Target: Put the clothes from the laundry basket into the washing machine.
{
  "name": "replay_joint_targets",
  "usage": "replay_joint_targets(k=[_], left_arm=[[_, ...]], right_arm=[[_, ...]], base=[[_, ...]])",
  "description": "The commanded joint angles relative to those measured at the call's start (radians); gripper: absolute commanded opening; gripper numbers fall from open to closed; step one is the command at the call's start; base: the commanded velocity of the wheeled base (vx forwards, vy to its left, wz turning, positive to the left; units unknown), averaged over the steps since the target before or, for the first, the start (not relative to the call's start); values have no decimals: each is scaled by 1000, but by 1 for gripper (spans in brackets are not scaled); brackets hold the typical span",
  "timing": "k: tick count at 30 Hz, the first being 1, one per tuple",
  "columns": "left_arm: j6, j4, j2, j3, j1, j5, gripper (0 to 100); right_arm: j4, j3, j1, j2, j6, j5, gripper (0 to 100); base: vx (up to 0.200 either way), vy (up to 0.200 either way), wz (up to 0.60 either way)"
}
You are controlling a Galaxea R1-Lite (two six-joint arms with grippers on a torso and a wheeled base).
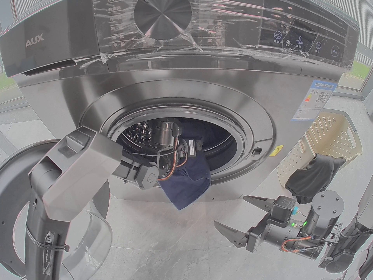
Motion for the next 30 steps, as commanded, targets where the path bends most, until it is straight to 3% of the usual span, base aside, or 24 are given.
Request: replay_joint_targets(k=[1, 5, 25, 26, 30], left_arm=[[12, 148, -165, 159, -28, 0, 100], [54, 191, -191, 216, -30, 4, 100], [92, 204, -73, 205, 10, 9, 100], [92, 204, -70, 201, 10, 9, 0], [91, 201, -68, 175, 7, 8, 0]], right_arm=[[-1, 0, 3, 5, 0, 0, 100], [-1, 0, 6, 9, 2, 0, 100], [-1, -8, 14, 8, 3, -1, 100], [-2, -8, 14, 8, 2, -1, 100], [-1, -8, 16, 8, 3, -1, 100]], base=[[0, 0, 0], [0, 0, 0], [0, 0, 0], [0, 0, 0], [0, 0, 0]])
